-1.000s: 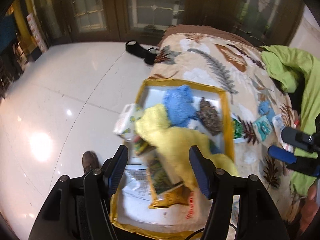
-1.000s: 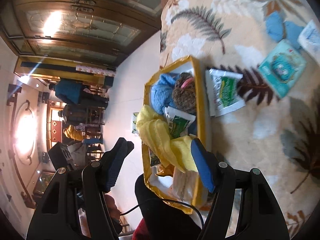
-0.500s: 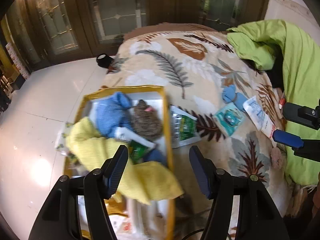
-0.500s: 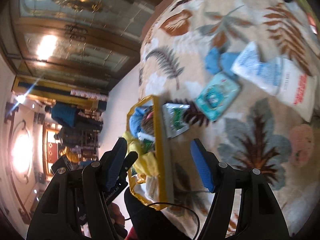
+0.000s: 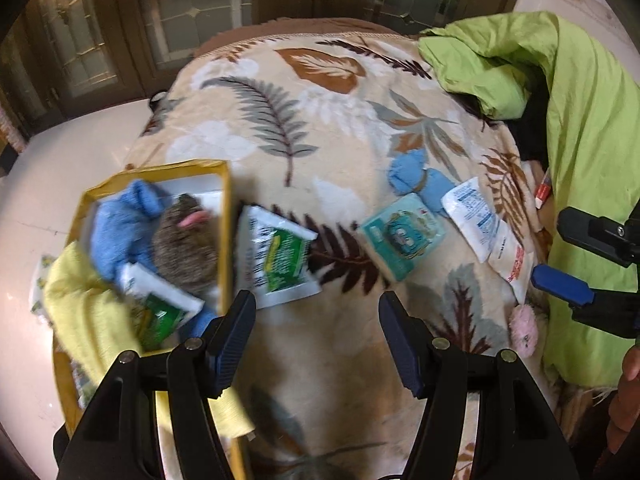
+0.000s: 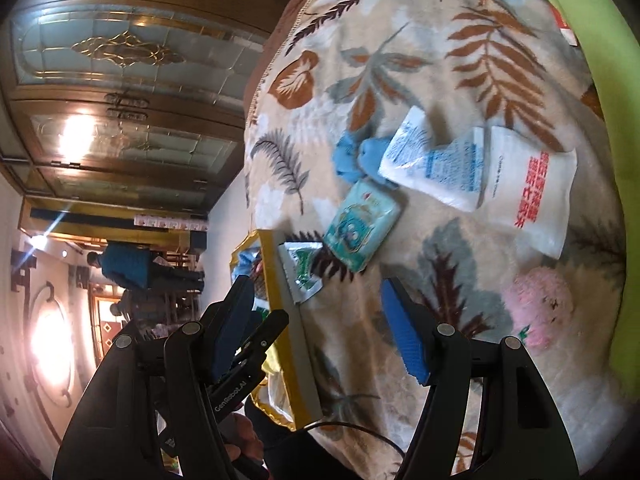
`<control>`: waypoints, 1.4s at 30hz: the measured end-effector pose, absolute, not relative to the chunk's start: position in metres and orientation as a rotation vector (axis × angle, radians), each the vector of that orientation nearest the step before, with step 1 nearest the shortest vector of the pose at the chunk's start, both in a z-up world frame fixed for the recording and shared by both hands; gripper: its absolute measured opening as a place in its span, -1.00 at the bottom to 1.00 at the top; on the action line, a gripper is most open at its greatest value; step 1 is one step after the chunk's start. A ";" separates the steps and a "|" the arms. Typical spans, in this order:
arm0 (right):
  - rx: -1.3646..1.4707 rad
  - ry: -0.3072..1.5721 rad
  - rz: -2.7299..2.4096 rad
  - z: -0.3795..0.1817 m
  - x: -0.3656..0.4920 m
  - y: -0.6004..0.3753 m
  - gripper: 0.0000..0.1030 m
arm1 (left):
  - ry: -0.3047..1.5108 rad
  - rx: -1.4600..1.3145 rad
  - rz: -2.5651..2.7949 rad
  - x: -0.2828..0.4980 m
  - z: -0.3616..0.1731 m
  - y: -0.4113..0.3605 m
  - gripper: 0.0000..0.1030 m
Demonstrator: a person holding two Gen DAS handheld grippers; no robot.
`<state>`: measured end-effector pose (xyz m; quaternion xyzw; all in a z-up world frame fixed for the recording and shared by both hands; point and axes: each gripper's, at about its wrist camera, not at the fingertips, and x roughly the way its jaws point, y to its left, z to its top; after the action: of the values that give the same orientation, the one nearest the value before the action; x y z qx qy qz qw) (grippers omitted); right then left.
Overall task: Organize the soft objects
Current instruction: 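Grasp the teal cartoon packet with the left gripper while the right grasps the blue cloth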
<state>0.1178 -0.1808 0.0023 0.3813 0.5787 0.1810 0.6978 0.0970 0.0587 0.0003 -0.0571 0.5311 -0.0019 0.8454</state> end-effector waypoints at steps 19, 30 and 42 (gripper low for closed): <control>0.701 1.310 0.375 -0.004 0.196 -0.178 0.30 | 1.182 0.191 -0.366 0.170 -0.038 -0.009 0.33; 0.234 1.330 0.374 -0.005 0.246 -0.155 0.30 | 1.206 0.204 -0.409 0.189 -0.061 -0.020 0.49; 0.049 1.357 0.471 -0.023 0.252 -0.128 0.30 | 1.247 0.151 -0.334 0.168 -0.060 0.003 0.05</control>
<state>0.2519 -0.1283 -0.0232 0.0223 0.6216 0.2158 0.7527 0.1683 0.0027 -0.0599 0.0701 0.5806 -0.1554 0.7962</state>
